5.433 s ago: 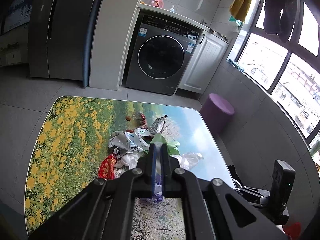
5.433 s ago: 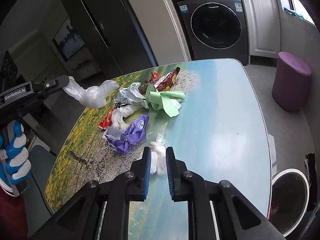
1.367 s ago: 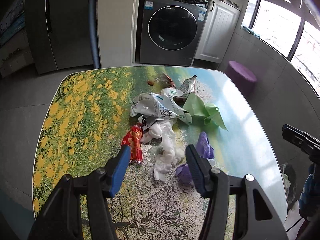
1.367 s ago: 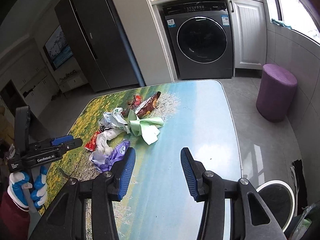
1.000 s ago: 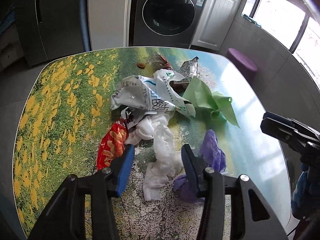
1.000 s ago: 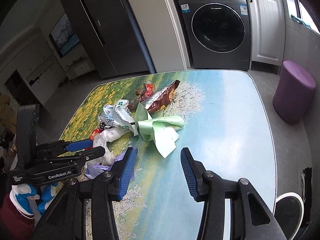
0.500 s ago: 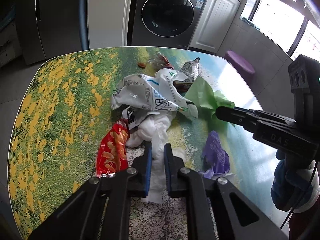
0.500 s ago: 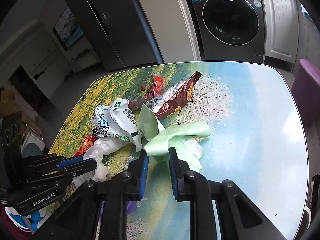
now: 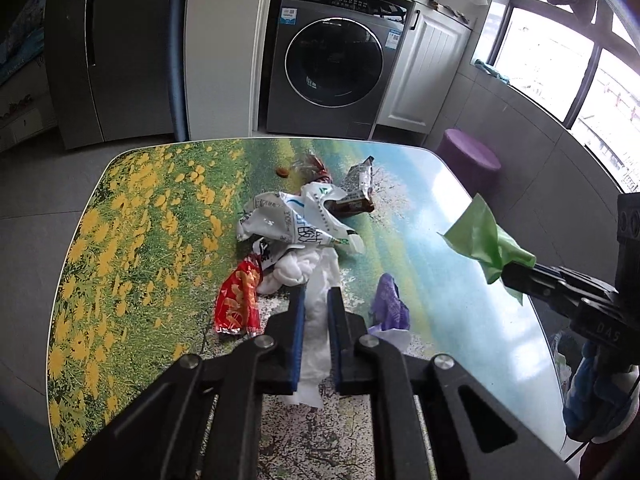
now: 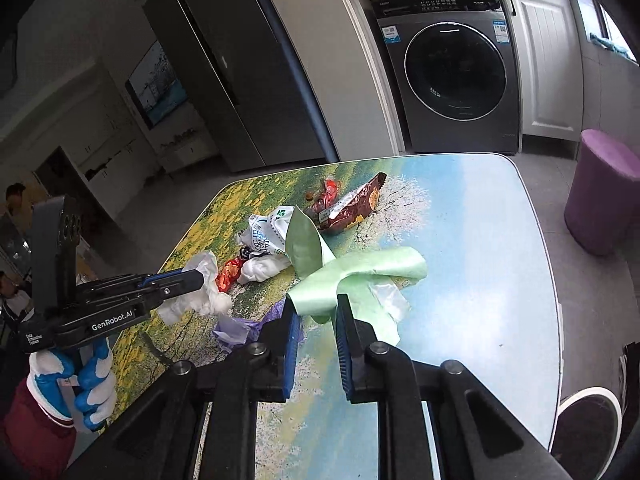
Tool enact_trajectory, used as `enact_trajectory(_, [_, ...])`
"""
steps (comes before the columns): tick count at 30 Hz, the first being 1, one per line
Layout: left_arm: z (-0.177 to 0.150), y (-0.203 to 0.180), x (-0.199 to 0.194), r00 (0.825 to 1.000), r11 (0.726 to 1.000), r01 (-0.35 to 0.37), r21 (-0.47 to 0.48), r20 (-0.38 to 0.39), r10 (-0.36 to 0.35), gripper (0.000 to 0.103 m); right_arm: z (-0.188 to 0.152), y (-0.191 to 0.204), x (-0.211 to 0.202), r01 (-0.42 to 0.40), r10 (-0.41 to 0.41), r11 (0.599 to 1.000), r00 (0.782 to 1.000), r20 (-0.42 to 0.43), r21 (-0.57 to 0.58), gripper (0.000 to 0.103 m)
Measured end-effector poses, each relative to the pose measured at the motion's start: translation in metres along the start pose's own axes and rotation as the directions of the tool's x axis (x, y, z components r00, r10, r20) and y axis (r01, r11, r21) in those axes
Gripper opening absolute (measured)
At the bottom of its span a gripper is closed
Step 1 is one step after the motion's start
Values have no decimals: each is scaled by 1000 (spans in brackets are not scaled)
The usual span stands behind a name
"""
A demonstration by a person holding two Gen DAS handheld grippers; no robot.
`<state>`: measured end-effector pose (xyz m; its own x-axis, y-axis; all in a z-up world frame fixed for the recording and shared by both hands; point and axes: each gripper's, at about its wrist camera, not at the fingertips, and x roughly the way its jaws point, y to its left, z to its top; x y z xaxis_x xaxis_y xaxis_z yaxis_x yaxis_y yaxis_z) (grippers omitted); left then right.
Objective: Collect trash
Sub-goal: 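Carry both items over the trash bin and open both grippers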
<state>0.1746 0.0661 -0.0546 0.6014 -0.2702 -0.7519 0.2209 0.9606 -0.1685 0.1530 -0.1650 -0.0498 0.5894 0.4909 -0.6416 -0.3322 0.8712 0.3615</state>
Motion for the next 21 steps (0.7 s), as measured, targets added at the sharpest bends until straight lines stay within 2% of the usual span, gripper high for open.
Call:
enact_trajectory(7, [0, -23, -38, 998, 999, -6, 42, 68, 3, 10, -21, -4, -68, 34, -35, 999, 997, 75, 17, 17])
enact_trajectory(12, [2, -48, -55, 995, 996, 8, 88, 95, -17, 10, -38, -24, -110, 83, -89, 995, 989, 119, 56, 17])
enact_trajectory(15, [4, -71, -58, 994, 992, 20, 121, 105, -32, 10, -49, -40, -128, 119, -132, 988, 982, 138, 98, 17])
enact_trajectory(21, [9, -139, -49, 990, 971, 100, 219, 77, -119, 10, -78, -85, -159, 190, -221, 959, 966, 136, 211, 17])
